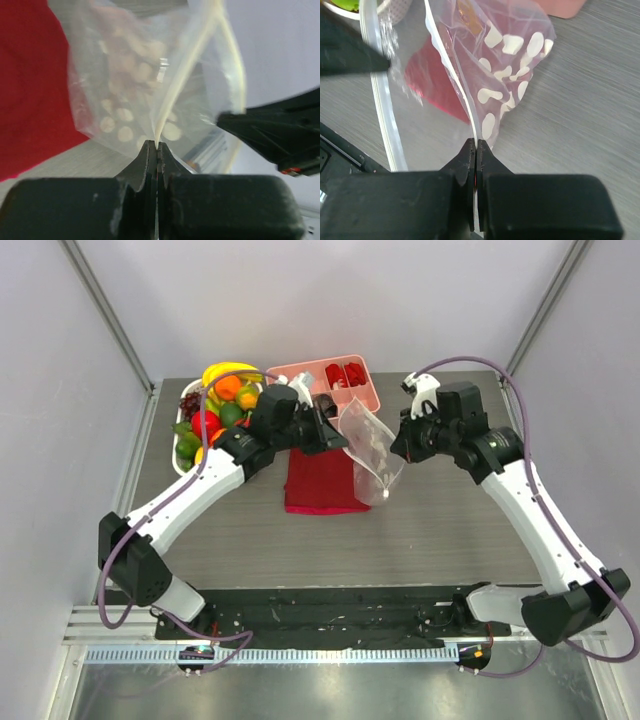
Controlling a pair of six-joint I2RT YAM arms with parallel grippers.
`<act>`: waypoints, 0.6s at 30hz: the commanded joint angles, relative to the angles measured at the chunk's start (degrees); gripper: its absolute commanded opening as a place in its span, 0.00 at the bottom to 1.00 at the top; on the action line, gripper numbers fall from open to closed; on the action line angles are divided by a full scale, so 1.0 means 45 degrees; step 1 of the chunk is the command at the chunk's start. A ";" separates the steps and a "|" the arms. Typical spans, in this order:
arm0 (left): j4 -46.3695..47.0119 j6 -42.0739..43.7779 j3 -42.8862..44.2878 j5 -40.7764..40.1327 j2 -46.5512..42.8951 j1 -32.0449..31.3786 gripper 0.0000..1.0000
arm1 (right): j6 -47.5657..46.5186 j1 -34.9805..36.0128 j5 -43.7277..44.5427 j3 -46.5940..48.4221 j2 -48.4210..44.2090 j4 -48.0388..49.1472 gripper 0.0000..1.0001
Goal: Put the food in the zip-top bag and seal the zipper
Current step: Pick up the zipper food storage bag at the center of the board.
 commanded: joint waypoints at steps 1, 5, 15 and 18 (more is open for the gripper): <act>-0.0726 0.2461 0.0428 0.0370 -0.0282 0.0962 0.00 | -0.0133 -0.0128 0.1156 0.0586 -0.1838 -0.1157 0.01; -0.2268 0.4163 0.1327 0.0486 0.0752 0.1178 0.00 | 0.0178 -0.0167 0.1977 0.0488 -0.2914 -0.1684 0.01; -0.2622 0.5395 0.3048 0.2400 0.3488 0.0866 0.12 | 0.0687 -0.0167 0.1509 -0.1642 -0.1767 0.0186 0.01; -0.2683 0.5729 0.2795 0.3043 0.3353 0.1060 0.18 | 0.0688 -0.0167 0.1665 -0.1719 -0.1237 0.0695 0.01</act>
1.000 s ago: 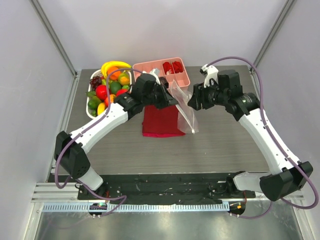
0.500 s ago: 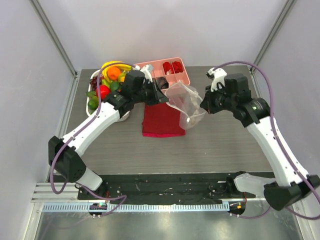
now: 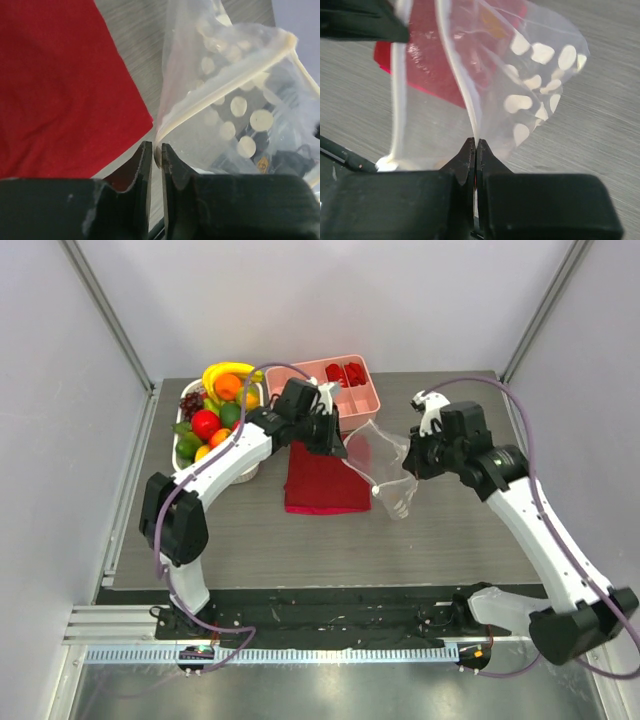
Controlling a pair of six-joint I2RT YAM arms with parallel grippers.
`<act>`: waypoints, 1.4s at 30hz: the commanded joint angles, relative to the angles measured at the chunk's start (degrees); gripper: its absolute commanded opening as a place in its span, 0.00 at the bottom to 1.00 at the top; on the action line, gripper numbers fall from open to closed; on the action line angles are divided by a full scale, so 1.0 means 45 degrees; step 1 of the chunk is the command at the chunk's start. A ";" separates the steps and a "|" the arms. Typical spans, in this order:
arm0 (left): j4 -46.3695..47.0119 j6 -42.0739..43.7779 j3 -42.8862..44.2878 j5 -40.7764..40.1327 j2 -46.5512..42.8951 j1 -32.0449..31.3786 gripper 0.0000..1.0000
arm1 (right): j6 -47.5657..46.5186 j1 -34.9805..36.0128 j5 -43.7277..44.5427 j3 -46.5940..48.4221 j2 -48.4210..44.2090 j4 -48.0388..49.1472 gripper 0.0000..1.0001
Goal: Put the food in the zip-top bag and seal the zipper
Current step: Pick up the zipper food storage bag at the center of the board, then open the zipper of the food storage bag, then pick up the fake fruit from the bin.
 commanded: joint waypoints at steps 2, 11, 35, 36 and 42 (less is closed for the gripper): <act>-0.0122 0.1169 -0.0218 0.1201 -0.0937 0.0557 0.27 | 0.0343 -0.0090 0.0306 -0.0311 0.0912 0.1586 0.01; -0.0587 0.4091 -0.2133 0.1690 -0.4257 0.3016 1.00 | 0.1475 -0.0402 -0.0982 -0.1268 0.1226 0.2973 0.01; -0.0903 1.3514 -0.1022 -0.4657 -0.1199 0.3683 1.00 | 0.1456 -0.0422 -0.1745 -0.1719 0.1128 0.3443 0.01; -0.0942 1.3553 -0.0711 -0.4736 -0.1000 0.3683 1.00 | 0.1457 -0.0441 -0.1745 -0.1699 0.1167 0.3443 0.01; -0.0747 1.3787 -0.0279 -0.5654 0.0133 0.3683 1.00 | 0.1437 -0.0461 -0.1862 -0.1543 0.1382 0.3443 0.01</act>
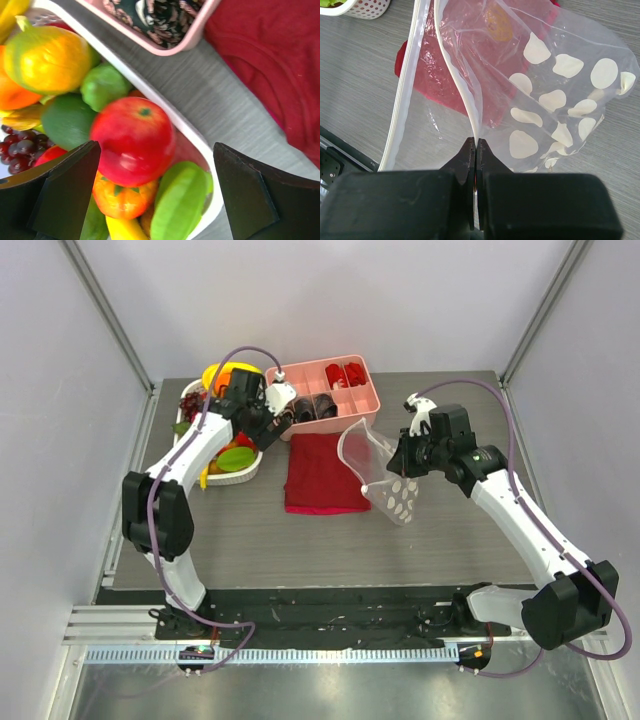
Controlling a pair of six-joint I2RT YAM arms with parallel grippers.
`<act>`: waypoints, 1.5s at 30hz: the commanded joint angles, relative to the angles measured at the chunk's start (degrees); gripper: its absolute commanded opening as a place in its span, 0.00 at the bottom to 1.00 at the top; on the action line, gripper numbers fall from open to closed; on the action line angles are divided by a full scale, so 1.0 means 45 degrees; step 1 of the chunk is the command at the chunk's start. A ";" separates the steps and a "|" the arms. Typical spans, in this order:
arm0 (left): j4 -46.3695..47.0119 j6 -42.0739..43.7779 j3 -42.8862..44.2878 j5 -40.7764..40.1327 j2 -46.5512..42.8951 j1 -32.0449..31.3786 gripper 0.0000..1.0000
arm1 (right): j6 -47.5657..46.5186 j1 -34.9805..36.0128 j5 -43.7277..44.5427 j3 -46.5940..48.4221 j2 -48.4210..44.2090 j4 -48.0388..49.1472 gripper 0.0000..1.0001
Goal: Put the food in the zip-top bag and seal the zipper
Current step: Pick up the fake fruit from the bin.
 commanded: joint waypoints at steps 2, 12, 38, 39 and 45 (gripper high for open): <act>0.0477 0.0430 0.0285 -0.1171 0.0523 0.0055 1.00 | -0.0035 -0.0082 -0.0162 0.0327 0.0085 0.0514 0.01; 0.0615 0.0607 -0.0009 -0.1095 0.0621 0.0211 0.95 | -0.0055 -0.0121 -0.0182 0.0289 0.0183 0.0514 0.01; -0.1102 -0.0368 0.2099 -0.0335 -0.0218 0.0484 0.57 | 0.0960 -0.0141 -0.1236 0.1108 0.0320 0.0885 0.01; -0.1278 -0.0660 0.2448 -0.0198 -0.0296 0.0484 0.57 | 0.1213 -0.0160 -0.1449 0.1090 0.0281 0.1001 0.01; -0.2254 -0.2047 0.3464 0.2666 -0.1506 0.0484 0.57 | 0.2093 -0.0160 -0.2270 0.0972 0.0164 0.1645 0.01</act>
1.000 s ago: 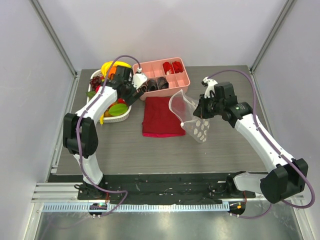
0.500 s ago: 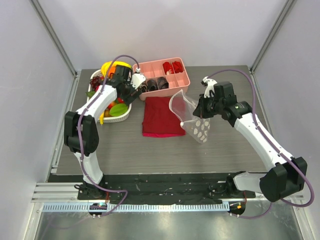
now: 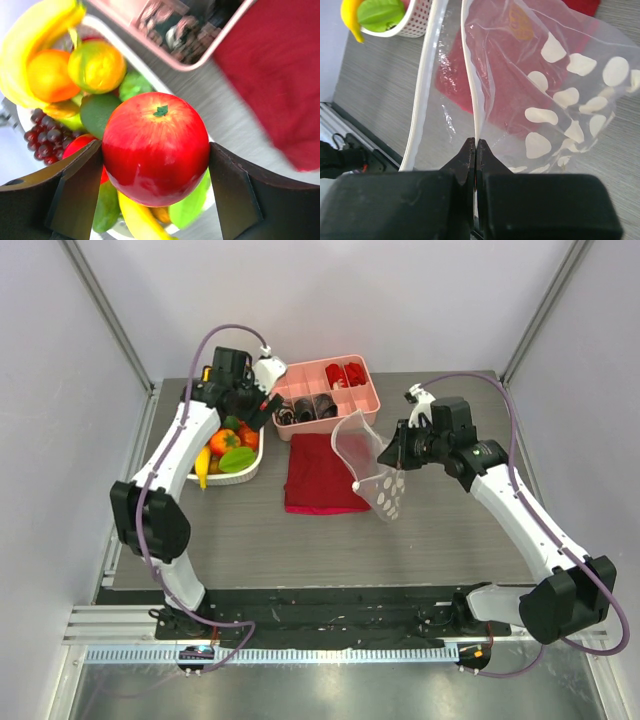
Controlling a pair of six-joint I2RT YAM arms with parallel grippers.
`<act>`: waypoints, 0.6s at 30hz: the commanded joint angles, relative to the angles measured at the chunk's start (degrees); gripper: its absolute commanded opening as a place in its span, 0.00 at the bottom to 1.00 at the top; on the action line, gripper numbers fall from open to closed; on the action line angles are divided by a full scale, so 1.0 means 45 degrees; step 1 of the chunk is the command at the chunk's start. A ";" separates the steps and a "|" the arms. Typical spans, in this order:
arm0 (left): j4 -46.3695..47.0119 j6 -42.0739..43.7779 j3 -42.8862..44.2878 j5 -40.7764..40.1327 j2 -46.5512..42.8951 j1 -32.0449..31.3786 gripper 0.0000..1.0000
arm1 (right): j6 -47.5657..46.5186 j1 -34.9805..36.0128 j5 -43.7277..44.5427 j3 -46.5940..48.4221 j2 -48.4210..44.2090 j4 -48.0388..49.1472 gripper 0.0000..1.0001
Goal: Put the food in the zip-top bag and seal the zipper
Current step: Pick up the fake fruit from the bin.
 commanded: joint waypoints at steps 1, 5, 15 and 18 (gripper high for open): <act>-0.0740 -0.1717 0.1194 0.2625 -0.1667 0.0018 0.57 | 0.1189 -0.0039 -0.1100 0.0409 -0.0215 0.1209 0.01; -0.0373 -0.3710 0.1604 0.4927 -0.2623 -0.0080 0.57 | 0.2048 -0.0039 -0.1823 0.0155 -0.0216 0.1931 0.01; 0.4096 -0.8615 -0.0909 0.7160 -0.4110 -0.2577 0.61 | 0.2735 -0.0078 -0.2449 -0.0685 -0.0196 0.3026 0.01; 0.5270 -0.9746 -0.1831 0.7179 -0.3878 -0.3555 0.63 | 0.2794 -0.0117 -0.2470 -0.0802 -0.0235 0.3104 0.01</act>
